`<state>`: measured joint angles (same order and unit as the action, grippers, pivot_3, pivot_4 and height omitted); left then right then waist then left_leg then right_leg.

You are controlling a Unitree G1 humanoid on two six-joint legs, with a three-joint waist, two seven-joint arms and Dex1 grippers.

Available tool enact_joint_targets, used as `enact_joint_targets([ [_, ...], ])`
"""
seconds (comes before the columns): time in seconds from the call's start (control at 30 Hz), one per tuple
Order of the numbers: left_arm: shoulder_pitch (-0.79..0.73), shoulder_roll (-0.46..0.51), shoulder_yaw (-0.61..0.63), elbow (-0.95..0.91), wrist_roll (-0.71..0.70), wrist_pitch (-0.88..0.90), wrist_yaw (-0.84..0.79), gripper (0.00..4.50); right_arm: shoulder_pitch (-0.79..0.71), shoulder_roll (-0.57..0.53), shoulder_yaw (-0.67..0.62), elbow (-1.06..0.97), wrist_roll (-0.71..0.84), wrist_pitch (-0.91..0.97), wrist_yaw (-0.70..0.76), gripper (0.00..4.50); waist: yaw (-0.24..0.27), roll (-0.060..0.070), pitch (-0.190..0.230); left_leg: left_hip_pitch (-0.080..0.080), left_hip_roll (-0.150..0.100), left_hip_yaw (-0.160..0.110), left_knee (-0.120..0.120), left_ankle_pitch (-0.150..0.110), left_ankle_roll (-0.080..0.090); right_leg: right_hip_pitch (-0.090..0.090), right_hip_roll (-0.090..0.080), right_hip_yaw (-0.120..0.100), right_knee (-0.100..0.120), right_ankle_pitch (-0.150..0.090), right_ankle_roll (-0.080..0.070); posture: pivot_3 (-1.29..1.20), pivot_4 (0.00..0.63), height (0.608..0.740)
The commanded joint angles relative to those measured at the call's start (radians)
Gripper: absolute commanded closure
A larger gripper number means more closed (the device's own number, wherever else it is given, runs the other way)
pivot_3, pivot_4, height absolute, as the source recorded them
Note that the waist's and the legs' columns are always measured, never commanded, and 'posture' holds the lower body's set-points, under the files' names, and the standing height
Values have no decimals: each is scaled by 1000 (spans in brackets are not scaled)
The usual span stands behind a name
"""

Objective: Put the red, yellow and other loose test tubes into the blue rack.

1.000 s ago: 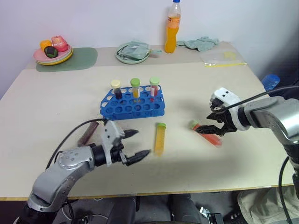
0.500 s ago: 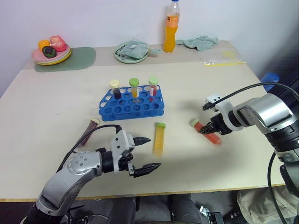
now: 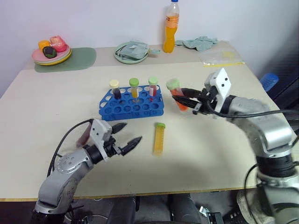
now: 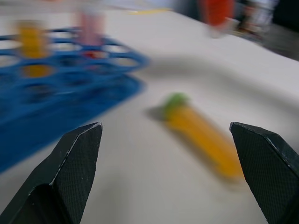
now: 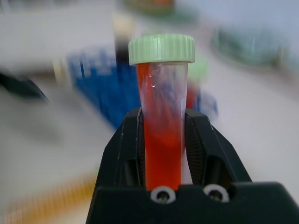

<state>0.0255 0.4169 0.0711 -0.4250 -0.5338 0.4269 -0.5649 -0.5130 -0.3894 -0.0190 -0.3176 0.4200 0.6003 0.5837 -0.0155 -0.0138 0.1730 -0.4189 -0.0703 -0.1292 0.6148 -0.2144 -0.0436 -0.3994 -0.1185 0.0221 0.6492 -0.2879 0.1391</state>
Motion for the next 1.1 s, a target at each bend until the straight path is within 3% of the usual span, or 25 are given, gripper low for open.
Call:
enact_joint_targets([
  [0.03, -24, -13, 41, 7, 12, -29, 40, 0, 0, 175, 68, 80, -121, -258, -155, 3785, -4, 0, 0, 0, 0, 0, -1, 1, -1, -1, 0, 1, 0, 0, 0, 0, 150, 740],
  [0.17, -35, 6, 41, -29, 30, -5, 58, 0, -6, 308, 132, 243, -222, -447, -219, 3785, 2, 1, 0, 0, -1, 0, -1, 2, -3, -1, 0, 1, 1, 0, 0, 0, 150, 740],
  [0.27, -37, 19, 47, -56, 24, 17, 71, 0, -15, 349, 133, 334, -251, -520, -241, 3785, 0, 1, 0, 0, -1, -1, -1, 2, -3, -1, 0, 1, 1, 0, 0, 0, 150, 740],
  [1.1, 16, 36, 33, -105, 37, 35, 61, 0, -51, 401, 146, 643, -345, -714, -264, 3785, -8, 1, 0, 2, -1, 0, -3, 2, -3, -2, 1, 2, 2, 0, 0, 0, 150, 740],
])
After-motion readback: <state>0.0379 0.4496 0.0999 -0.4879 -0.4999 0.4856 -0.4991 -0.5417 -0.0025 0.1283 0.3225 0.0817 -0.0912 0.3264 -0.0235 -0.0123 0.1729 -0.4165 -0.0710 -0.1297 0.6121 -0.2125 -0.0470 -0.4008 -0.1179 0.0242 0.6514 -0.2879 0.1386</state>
